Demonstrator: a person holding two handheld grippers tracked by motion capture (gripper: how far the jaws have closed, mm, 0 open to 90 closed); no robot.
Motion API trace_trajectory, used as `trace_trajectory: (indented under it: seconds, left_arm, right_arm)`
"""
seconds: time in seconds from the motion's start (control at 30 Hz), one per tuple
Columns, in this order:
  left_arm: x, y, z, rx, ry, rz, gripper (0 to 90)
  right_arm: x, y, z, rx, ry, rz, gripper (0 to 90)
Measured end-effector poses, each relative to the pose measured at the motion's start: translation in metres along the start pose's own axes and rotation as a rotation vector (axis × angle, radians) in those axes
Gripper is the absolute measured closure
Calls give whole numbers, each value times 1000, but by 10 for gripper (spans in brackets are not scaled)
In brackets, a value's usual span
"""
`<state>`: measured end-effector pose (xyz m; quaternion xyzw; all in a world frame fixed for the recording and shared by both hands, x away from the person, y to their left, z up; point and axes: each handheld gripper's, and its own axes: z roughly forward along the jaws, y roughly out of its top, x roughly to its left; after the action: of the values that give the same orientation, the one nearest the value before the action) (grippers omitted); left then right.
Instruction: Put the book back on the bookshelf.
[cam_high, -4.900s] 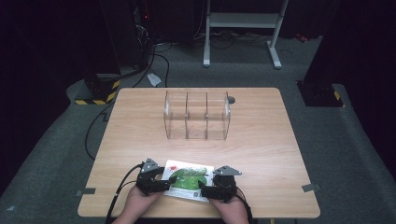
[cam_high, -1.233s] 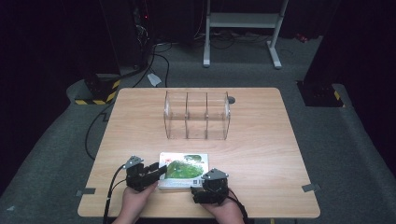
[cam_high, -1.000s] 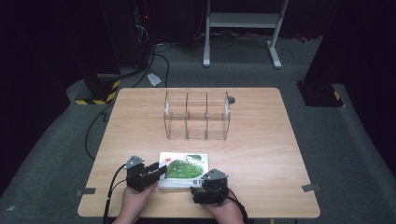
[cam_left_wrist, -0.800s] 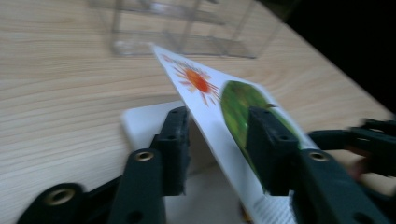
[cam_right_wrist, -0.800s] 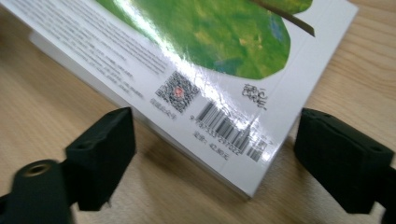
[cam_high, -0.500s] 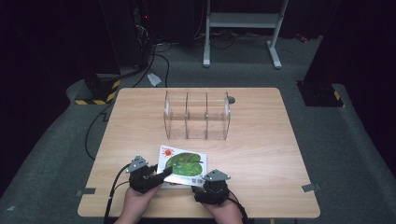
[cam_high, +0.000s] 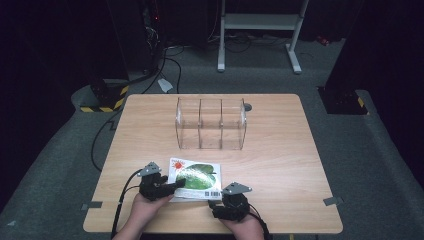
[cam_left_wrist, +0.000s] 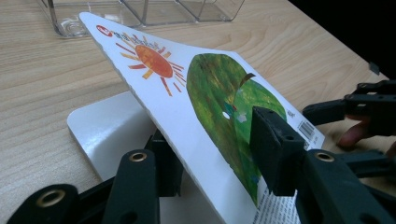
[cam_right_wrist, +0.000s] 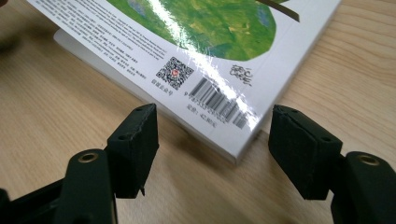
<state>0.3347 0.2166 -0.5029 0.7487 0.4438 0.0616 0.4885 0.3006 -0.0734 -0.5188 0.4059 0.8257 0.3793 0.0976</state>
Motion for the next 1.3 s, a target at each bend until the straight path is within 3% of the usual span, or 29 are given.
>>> trace_trajectory:
  seconds: [0.07,0.23,0.37,0.47,0.53,0.6,0.67,0.73,0.77,0.83,0.93,1.1,1.3]
  left_arm:
    - [-1,0,0,-1,2,19,560]
    - [-5,-3,-1,-27,19,122,575]
    - [-7,-3,-1,-34,25,146,576]
    - [-8,-3,-2,-45,26,157,586]
    - [-10,-3,-4,-53,29,179,596]
    - [-13,-2,-5,-56,35,189,600]
    - [-15,-3,-6,-61,41,215,606]
    - [-17,-3,-7,-66,49,242,607]
    - [-17,-3,-8,-67,52,256,608]
    - [-19,-3,-9,-74,48,265,609]
    - [-21,-3,-11,-88,40,299,611]
    - [-27,-3,-14,-111,38,358,615]
    - [-32,-4,-17,-128,34,398,622]
  right_arm:
    - [-3,-2,-6,-12,0,0,329]
    - [-15,-1,-13,-101,-21,27,346]
    - [-19,1,-16,-138,-14,41,385]
    - [-22,9,-15,-159,-15,26,428]
    - [-23,16,-11,-164,-41,3,430]
    - [-25,23,-6,-141,-35,25,432]
    - [-27,24,-4,-168,-35,34,416]
    - [-31,20,-4,-209,10,105,398]
    - [-32,19,-3,-196,14,115,355]
    - [-34,19,-3,-156,6,74,331]
    - [-39,15,-3,-151,16,119,312]
    - [-36,14,3,-110,61,106,272]
    - [-33,14,6,-99,70,112,248]
